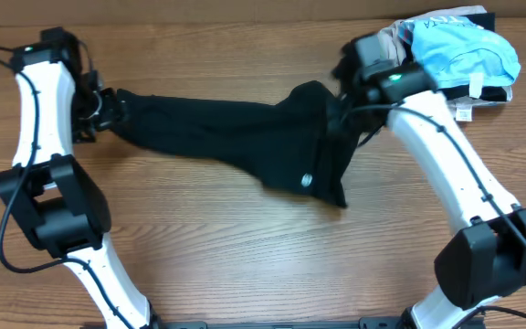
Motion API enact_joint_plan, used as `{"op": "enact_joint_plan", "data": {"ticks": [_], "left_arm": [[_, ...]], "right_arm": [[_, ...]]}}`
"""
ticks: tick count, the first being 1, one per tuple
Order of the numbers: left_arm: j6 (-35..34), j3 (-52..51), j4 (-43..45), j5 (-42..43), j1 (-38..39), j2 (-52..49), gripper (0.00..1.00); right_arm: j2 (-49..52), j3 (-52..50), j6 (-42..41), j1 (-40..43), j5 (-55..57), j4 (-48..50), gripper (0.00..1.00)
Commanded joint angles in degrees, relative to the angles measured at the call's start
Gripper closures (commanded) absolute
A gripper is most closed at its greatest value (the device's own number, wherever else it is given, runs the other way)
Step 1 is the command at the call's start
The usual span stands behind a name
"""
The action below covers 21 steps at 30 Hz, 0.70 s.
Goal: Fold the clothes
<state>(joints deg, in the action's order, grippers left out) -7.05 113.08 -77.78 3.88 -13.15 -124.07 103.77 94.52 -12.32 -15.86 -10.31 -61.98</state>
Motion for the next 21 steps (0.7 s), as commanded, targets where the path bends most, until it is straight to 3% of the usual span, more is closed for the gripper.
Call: {"op": "enact_joint_plan", "data": {"ticks": [1, 13, 21], "left_arm": [[0.8, 1.4, 0.3, -0.1, 3.1, 0.7, 0.17], [-0.5, 1.3, 5.9, -1.3, 10.0, 0.6, 0.23], [2.3, -6.9, 13.7, -1.3, 13.1, 0.6, 0.23]], "right_arm": [[-0.1, 0.7, 3.4, 2.8, -2.5, 4.8, 0.96], [-0.1, 0.4, 4.9, 3.9, -2.6, 8.4, 0.96], [-0.1, 0.4, 4.9, 3.9, -2.6, 7.0, 0.96]]}}
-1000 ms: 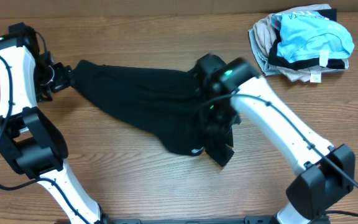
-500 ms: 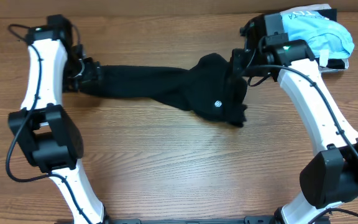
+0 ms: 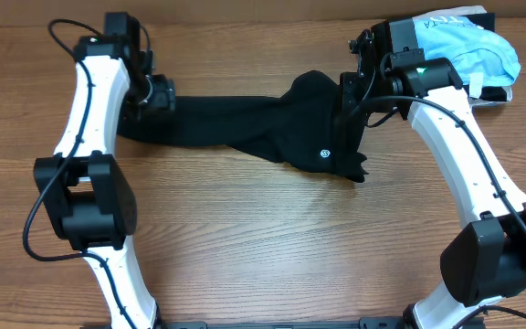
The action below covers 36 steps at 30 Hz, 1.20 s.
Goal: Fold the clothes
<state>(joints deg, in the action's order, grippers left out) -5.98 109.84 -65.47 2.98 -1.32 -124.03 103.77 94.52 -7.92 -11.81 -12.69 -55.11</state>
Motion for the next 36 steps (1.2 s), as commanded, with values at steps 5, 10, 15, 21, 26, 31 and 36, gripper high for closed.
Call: {"op": "enact_joint_plan", "data": {"ticks": [5, 10, 15, 21, 26, 31, 36], "left_arm": [[-2.3, -9.1, 6.5, -0.4, 1.7, 0.6, 0.26], [-5.7, -12.6, 11.5, -0.4, 1.7, 0.5, 0.32], [-9.6, -15.9, 16.4, -0.4, 1.7, 0.5, 0.42], [-12.8, -20.5, 21.6, -0.5, 1.6, 0.5, 0.51], [-12.7, -20.2, 20.0, -0.6, 0.5, 0.7, 0.96], [-11.3, -12.7, 9.4, -0.7, -1.7, 1.3, 0.96], [-7.9, 3.9, -8.9, -4.0, -3.4, 1.9, 0.96]], "right_arm": [[-0.1, 0.4, 0.5, -0.2, -0.2, 0.2, 0.96], [-0.1, 0.4, 0.5, -0.2, -0.2, 0.2, 0.96], [-0.1, 0.4, 0.5, -0.2, 0.2, 0.2, 0.96], [-0.1, 0.4, 0.5, -0.2, 0.2, -0.1, 0.96], [-0.1, 0.4, 0.5, -0.2, 0.2, -0.5, 0.96], [-0.1, 0.4, 0.5, -0.2, 0.2, -1.4, 0.96], [-0.8, 0.5, 0.2, -0.2, -0.7, -4.3, 0.96]]}}
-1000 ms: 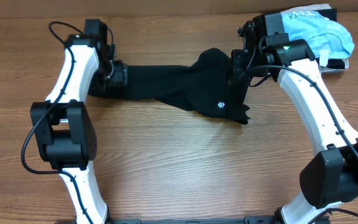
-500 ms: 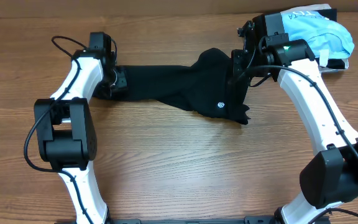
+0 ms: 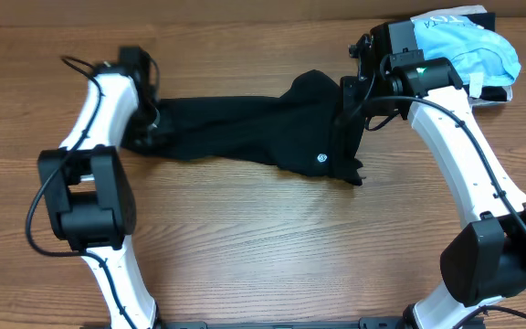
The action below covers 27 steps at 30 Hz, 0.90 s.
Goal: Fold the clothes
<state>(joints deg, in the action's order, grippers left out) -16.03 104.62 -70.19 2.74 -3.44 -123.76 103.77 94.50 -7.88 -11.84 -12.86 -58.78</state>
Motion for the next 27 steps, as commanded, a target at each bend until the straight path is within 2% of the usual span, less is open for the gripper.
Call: {"op": "enact_joint_plan", "data": {"ticks": [1, 8, 10, 22, 27], "left_arm": [[2.1, 12.7, -7.7, -4.9, -1.5, 1.7, 0.96], [4.3, 36.4, -26.4, -7.8, -1.5, 1.7, 0.96], [5.6, 39.2, -26.6, -6.6, -1.5, 2.4, 0.96], [6.1, 39.1, -26.6, -5.7, -1.4, 14.8, 0.96], [7.1, 34.4, -26.6, -5.9, -1.4, 22.4, 0.96]], "right_arm": [[-1.3, 0.5, -0.2, -0.1, -0.8, -1.6, 0.96], [-9.3, 0.5, -1.3, -0.1, -1.4, -7.5, 0.96], [-12.4, 0.5, -1.3, -0.1, -1.4, -8.7, 0.96], [-28.1, 0.5, -4.9, 0.0, -1.4, -15.7, 0.96], [-33.2, 0.5, -6.2, 0.0, -1.3, -21.4, 0.96]]}}
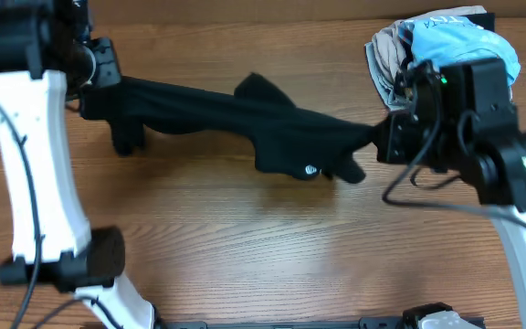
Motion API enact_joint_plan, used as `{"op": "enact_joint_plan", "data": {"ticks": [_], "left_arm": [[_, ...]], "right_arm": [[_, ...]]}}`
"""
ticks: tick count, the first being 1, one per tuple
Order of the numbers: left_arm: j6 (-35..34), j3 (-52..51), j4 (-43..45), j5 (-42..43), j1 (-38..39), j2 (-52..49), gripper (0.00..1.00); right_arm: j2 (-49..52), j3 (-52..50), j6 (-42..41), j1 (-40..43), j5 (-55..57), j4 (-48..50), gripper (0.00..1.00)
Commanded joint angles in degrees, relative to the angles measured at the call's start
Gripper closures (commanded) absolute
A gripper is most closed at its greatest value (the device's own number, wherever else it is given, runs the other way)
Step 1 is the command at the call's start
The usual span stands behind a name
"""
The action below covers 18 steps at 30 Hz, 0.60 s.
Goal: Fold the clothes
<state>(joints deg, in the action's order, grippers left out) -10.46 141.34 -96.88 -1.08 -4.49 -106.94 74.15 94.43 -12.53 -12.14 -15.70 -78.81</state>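
Note:
A black garment (245, 123) with a small round logo hangs stretched between my two arms above the wooden table (245, 238). My left gripper (108, 78) is shut on its left end, where a flap of cloth droops down. My right gripper (383, 139) is shut on its right end, near the waistband. Both arms sit high and close to the overhead camera. The fingers themselves are mostly hidden by the arm bodies and the cloth.
A pile of other clothes (455, 50), light blue on top with beige and black beneath, lies at the back right corner behind my right arm. The arm bases stand at the front edge.
Both arms have risen toward the camera, lifting the black garment off the table. It now hangs taut between the grippers instead of lying flat; the left end moved up and left, the right end forward.
At first the garment lay across the table, each gripper at one end. The left gripper then sat further right, bunching the cloth, and later lower at the left end with the garment spread flat. Now it is lifted and stretched in the air.

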Motion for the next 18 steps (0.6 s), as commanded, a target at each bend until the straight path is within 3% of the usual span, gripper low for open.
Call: {"op": "enact_joint_plan", "data": {"ticks": [1, 9, 18], "left_arm": [[1.5, -3.9, 0.1, -2.1, -0.3, 7.1, 0.96], [1.5, -22.0, 0.1, -2.5, -0.3, 14.6, 0.96], [1.5, -39.3, 9.3, -2.0, -0.3, 10.7, 0.96]], "right_arm": [[-4.3, 0.6, -2.1, 0.3, 1.5, -2.4, 0.96], [-4.7, 0.4, -4.2, 0.3, 5.3, -8.9, 0.96], [10.7, 0.4, -0.9, 0.3, 5.8, -8.3, 0.96]]}}
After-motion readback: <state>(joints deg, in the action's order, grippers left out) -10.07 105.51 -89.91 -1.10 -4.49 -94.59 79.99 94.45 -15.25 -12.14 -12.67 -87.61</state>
